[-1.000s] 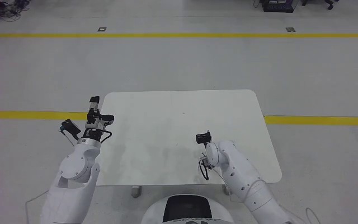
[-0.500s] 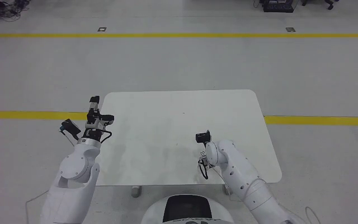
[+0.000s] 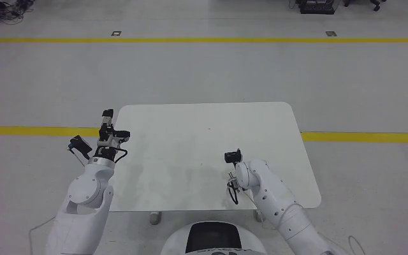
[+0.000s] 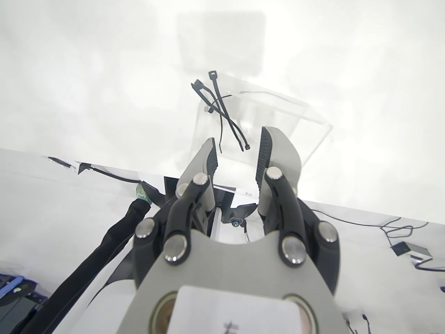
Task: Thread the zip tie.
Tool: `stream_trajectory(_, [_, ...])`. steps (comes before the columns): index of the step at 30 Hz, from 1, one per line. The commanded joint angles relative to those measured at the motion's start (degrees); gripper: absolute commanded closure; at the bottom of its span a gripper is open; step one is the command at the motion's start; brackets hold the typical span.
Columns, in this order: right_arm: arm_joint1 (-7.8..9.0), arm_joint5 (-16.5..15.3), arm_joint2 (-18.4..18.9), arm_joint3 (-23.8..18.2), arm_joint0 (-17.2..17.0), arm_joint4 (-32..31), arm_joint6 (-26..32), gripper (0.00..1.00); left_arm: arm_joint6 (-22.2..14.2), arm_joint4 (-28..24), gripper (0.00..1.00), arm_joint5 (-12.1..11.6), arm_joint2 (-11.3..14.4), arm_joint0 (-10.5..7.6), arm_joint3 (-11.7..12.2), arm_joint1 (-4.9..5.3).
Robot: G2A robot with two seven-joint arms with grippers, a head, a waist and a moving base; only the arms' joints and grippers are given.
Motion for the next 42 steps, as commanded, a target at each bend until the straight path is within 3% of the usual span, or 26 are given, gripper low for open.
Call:
stream_trajectory(1, [0.02, 0.00, 0.10, -0.11, -0.12, -0.10, -0.11, 0.76, 0.00, 0.00, 0.00, 0.00, 0.00, 0.00, 0.00, 0.00])
stream_trajectory(19, [-0.23, -0.01, -1.54, 0.23, -0.67, -3.05, -4.10, 0.83, 0.00, 0.00, 0.00, 0.00, 0.00, 0.00, 0.00, 0.00])
stream_trajectory(42, [-0.38, -1.16, -1.81, 0.66, -0.94, -3.33, -4.64, 0.83, 0.00, 0.00, 0.00, 0.00, 0.00, 0.00, 0.00, 0.00])
